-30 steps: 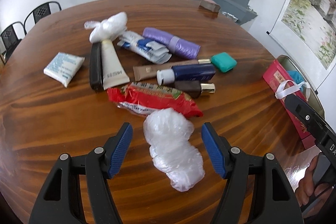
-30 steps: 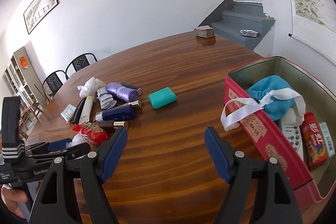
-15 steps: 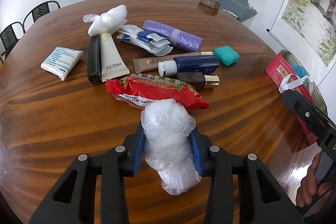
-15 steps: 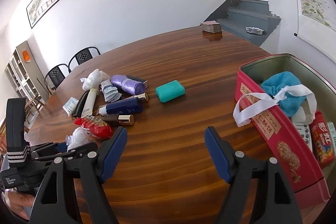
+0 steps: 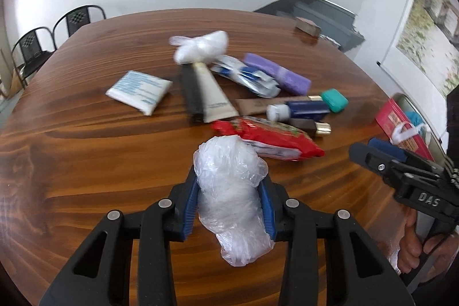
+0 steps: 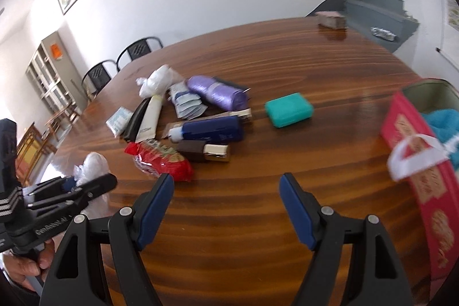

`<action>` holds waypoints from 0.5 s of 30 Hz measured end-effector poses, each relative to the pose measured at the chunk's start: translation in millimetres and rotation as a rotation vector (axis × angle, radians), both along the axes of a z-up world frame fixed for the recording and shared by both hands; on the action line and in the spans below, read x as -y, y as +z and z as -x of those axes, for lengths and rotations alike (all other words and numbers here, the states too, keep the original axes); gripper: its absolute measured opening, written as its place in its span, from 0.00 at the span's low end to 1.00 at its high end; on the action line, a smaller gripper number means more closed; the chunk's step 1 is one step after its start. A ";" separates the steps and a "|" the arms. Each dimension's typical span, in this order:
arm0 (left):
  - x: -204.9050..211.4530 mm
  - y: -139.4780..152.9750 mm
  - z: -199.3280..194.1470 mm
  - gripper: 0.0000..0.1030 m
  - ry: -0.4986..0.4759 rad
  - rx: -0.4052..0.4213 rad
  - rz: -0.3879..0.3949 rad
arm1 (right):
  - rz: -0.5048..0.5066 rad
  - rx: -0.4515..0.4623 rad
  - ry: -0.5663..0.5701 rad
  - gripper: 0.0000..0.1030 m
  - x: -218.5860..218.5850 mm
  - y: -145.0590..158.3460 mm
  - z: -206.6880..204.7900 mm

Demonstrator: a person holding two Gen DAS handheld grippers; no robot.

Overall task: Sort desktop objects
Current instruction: 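Return to the pile and grasp the clear plastic bag with the left tool, then grasp the red snack packet with the right tool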

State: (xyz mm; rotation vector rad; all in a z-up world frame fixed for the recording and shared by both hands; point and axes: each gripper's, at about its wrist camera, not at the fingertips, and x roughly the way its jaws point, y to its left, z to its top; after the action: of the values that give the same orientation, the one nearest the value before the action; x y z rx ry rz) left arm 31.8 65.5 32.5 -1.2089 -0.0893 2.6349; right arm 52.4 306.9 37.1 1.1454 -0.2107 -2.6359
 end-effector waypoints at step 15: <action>41.7 -6.8 0.0 0.40 0.070 0.014 -0.044 | -0.020 0.080 0.209 0.77 69.1 -20.4 42.1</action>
State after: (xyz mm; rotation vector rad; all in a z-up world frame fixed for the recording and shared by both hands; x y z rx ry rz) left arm 31.7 23.8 25.7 -1.2318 -0.1950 2.6695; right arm 10.2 237.8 16.7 1.2097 -0.0749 -2.4190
